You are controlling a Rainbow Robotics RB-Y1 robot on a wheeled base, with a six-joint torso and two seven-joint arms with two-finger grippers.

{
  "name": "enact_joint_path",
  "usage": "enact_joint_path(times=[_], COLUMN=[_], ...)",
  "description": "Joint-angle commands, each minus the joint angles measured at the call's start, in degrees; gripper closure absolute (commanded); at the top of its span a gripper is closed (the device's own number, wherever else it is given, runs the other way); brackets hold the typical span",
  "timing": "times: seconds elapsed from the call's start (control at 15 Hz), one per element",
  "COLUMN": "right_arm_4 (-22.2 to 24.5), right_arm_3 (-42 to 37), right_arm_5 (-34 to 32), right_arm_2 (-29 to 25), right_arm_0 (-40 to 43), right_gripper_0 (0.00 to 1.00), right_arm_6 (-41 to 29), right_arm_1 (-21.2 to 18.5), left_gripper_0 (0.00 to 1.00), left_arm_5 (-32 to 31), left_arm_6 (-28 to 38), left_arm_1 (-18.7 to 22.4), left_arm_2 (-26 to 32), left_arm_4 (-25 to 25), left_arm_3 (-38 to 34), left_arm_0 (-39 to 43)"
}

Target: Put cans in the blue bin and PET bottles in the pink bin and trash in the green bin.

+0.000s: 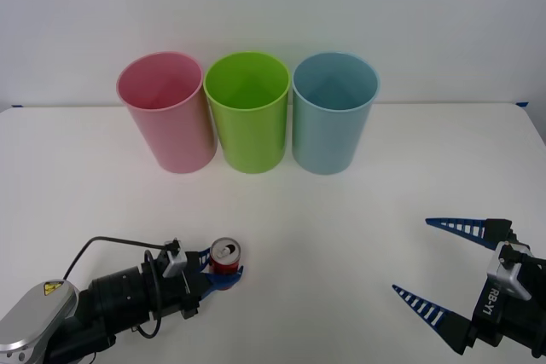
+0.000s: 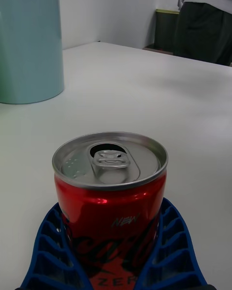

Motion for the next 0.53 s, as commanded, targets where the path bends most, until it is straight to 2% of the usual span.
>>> enact_joint_path(times=[0.07,0.27,0.53], right_arm_4=[0.0,0.0,0.0], right_arm_3=[0.0,0.0,0.0], right_arm_5=[0.0,0.0,0.0], right_arm_2=[0.0,0.0,0.0], right_arm_0=[0.0,0.0,0.0], right_gripper_0=[0.00,0.00,0.00], right_arm_6=[0.0,0.0,0.0], right_arm_1=[0.0,0.0,0.0], left_gripper_0=[1.00,1.00,1.00], left_arm_5=[-0.2,-1.5,-3.5], left_arm_6=[-0.1,0.4,1.4], left_arm_1=[0.1,-0.3,-0.4], left_arm_2=[0.0,0.0,0.6], left_arm_4=[0.4,1.7,3.3], left_arm_3=[0.0,-1.0,-6.4], left_arm_0=[0.1,0.3,2.2])
